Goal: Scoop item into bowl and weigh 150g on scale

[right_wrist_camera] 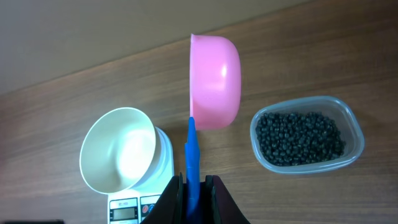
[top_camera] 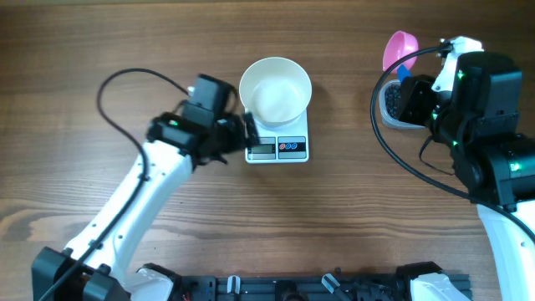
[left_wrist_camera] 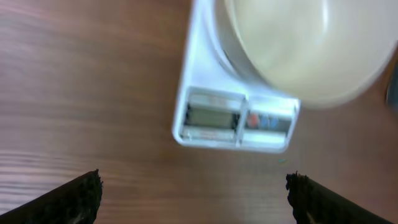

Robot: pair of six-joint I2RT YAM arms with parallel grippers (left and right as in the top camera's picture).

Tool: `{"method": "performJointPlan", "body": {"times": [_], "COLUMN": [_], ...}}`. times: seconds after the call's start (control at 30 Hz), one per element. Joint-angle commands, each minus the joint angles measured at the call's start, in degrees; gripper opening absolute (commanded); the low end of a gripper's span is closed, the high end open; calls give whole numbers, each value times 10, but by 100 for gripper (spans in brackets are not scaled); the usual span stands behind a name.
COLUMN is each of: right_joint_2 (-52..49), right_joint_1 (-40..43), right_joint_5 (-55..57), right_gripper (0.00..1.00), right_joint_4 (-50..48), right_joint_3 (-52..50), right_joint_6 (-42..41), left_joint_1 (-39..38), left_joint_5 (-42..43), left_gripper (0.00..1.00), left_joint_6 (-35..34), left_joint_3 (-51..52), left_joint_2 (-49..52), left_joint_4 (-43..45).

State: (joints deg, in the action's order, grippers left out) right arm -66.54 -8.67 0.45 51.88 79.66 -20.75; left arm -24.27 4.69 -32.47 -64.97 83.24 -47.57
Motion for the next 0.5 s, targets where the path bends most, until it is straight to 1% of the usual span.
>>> {"method": "performJointPlan", "body": {"times": [0.0,0.1,0.2,0.3,0.37,0.47], "right_joint_2": [-4,-4,-4,-4,-4,-4], "right_joint_1": [2,2,2,2,2,2], "right_joint_5": [-3,-3,-3,-3,-3,-3], "right_gripper": [4,4,4,4,4,4], "right_joint_4": [-2,-2,-2,-2,-2,-2], "right_joint_3": [7,7,7,7,7,7], "right_joint_6": [13,13,13,13,12,13], "left_joint_1": [-71,-123,-156,-165,-162,-161], "left_joint_5": [-14,-80,-124,-154,-157,-156], "left_gripper": [100,100,100,100,100,100], "left_joint_6": [-18,-76,-116,-130,-130,-130], "left_joint_3": [22,50,78,110,135,144], "left_joint_2": [1,2,2,3,8,21], "left_joint_4": [3,10,14,33,63,92]}}
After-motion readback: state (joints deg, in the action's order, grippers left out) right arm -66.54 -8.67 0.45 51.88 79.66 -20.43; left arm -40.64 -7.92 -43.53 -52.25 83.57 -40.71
